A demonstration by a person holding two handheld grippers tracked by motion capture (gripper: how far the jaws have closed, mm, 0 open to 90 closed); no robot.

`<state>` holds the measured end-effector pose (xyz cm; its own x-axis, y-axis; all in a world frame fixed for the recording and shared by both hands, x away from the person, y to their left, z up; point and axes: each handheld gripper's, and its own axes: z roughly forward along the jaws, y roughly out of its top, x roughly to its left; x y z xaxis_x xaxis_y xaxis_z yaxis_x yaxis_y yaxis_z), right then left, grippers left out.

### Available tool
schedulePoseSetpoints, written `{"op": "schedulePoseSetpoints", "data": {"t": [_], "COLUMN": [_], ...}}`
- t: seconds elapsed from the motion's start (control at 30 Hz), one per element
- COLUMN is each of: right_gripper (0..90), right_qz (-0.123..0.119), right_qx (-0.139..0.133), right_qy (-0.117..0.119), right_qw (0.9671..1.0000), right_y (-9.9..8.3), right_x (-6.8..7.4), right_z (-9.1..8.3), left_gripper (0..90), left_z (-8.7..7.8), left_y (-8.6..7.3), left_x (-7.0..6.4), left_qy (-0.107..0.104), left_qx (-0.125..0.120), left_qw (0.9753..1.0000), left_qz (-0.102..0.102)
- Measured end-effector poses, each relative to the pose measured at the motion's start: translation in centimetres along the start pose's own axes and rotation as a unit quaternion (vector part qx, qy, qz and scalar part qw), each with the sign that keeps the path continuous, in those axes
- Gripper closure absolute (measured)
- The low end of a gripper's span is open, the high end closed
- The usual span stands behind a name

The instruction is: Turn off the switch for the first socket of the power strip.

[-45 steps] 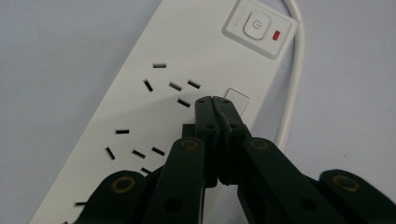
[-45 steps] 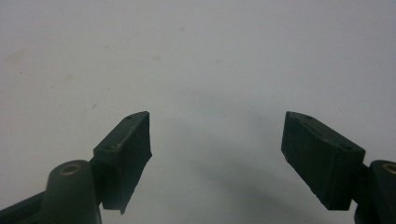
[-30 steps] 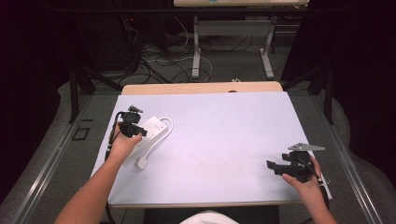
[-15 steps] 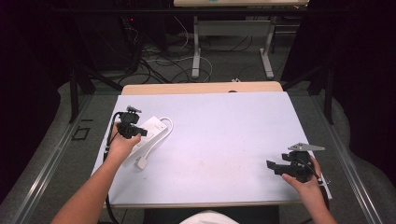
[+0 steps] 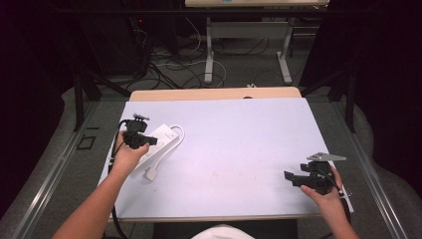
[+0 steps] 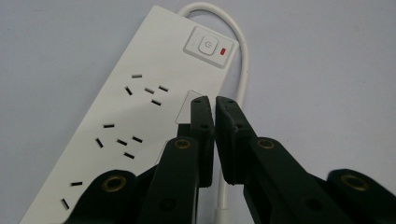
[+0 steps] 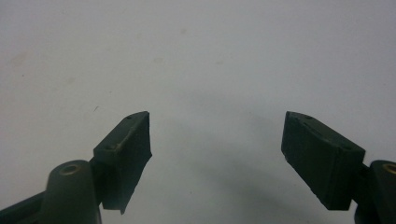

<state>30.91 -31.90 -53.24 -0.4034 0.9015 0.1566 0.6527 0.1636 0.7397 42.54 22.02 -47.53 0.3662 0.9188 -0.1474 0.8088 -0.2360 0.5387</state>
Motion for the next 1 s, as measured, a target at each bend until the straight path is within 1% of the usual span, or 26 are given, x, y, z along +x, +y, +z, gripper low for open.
{"op": "schedulePoseSetpoints", "data": {"t": [0.03,0.07,0.1,0.13,0.17,0.2,0.23,0.27,0.3,0.33,0.37,0.4,0.43,0.47,0.53,0.57,0.6,0.63,0.77,0.8,0.83,0.9,0.97,1.0], "right_gripper": [23.6,23.6,23.6,23.6,23.6,23.6,23.6,23.6,23.6,23.6,23.6,23.6,23.7,23.6,23.6,23.6,23.6,23.7,23.7,23.7,23.7,23.7,23.6,23.7], "right_qz": [0.0,-0.005,-0.005,-0.005,-0.005,-0.002,-0.001,0.002,0.002,0.001,0.001,0.001,0.001,0.001,0.002,0.001,0.0,0.0,0.002,0.001,0.001,0.0,-0.001,-0.001], "right_qx": [0.0,0.001,0.001,0.001,0.001,0.0,0.0,-0.002,-0.002,-0.002,-0.002,-0.002,-0.002,-0.002,-0.002,-0.002,-0.002,-0.002,-0.003,-0.002,-0.002,-0.004,-0.004,-0.004], "right_qy": [0.0,-0.001,-0.001,-0.001,-0.001,-0.001,-0.002,-0.001,-0.001,-0.001,-0.001,-0.001,-0.001,-0.001,-0.001,-0.001,-0.002,-0.001,-0.001,-0.001,-0.001,-0.001,-0.002,-0.001], "right_qw": [1.0,1.0,1.0,1.0,1.0,1.0,1.0,1.0,1.0,1.0,1.0,1.0,1.0,1.0,1.0,1.0,1.0,1.0,1.0,1.0,1.0,1.0,1.0,1.0], "right_y": [0.0,0.0,0.0,0.0,0.0,0.0,0.0,0.0,0.0,0.0,0.0,0.0,0.0,0.0,0.0,0.0,0.0,0.0,0.0,0.0,0.0,0.0,0.1,0.1], "right_x": [0.0,0.0,0.0,0.0,0.0,0.0,0.0,0.0,0.0,0.1,0.1,0.1,0.1,0.1,0.1,0.1,0.0,0.1,0.1,0.0,0.0,0.0,0.0,0.0], "right_z": [0.0,0.0,0.0,0.0,0.0,0.0,0.0,-0.1,-0.1,-0.1,-0.1,-0.1,-0.1,-0.1,-0.1,-0.1,-0.1,-0.1,-0.1,-0.1,-0.1,-0.1,-0.1,-0.1], "left_gripper": [85.3,85.0,85.0,84.8,84.6,84.4,84.0,83.1,83.1,82.5,81.5,81.5,80.7,80.0,79.3,78.8,78.1,76.8,75.4,73.6,73.6,69.9,68.4,65.7], "left_z": [-0.1,-0.1,-0.1,-0.2,-0.3,-0.4,-0.5,-0.5,-0.6,-0.7,-0.8,-0.9,-0.9,-1.1,-1.2,-1.3,-1.4,-1.5,-1.8,-1.9,-2.0,-2.1,-2.3,-2.3], "left_y": [0.0,-0.1,-0.1,-0.1,-0.2,-0.2,-0.2,-0.3,-0.3,-0.4,-0.4,-0.4,-0.5,-0.6,-0.6,-0.6,-0.7,-0.7,-1.0,-1.0,-1.0,-1.1,-1.1,-1.2], "left_x": [0.0,0.0,0.0,0.1,0.0,0.1,0.1,0.1,0.1,0.0,0.0,0.0,-0.1,-0.1,-0.2,-0.2,-0.3,-0.3,-0.4,-0.5,-0.5,-0.5,-0.5,-0.6], "left_qy": [0.0,0.0,0.0,-0.001,-0.002,-0.007,-0.007,-0.008,-0.006,-0.009,-0.01,-0.011,-0.01,-0.012,-0.013,-0.012,-0.014,-0.016,-0.021,-0.021,-0.021,-0.024,-0.026,-0.026], "left_qx": [0.002,-0.001,-0.007,-0.006,-0.011,-0.009,-0.01,-0.02,-0.024,-0.027,-0.026,-0.03,-0.035,-0.038,-0.041,-0.041,-0.044,-0.047,-0.053,-0.052,-0.053,-0.057,-0.056,-0.06], "left_qw": [1.0,1.0,0.9999,0.9999,0.9999,0.9999,0.9998,0.9997,0.9996,0.9995,0.9995,0.9992,0.9991,0.9987,0.9986,0.9984,0.9984,0.998,0.9976,0.9976,0.9975,0.9974,0.9972,0.9972], "left_qz": [0.003,0.001,0.007,0.01,0.006,0.012,0.013,0.013,0.015,0.016,0.018,0.023,0.023,0.032,0.03,0.036,0.033,0.039,0.039,0.04,0.041,0.038,0.043,0.038]}}
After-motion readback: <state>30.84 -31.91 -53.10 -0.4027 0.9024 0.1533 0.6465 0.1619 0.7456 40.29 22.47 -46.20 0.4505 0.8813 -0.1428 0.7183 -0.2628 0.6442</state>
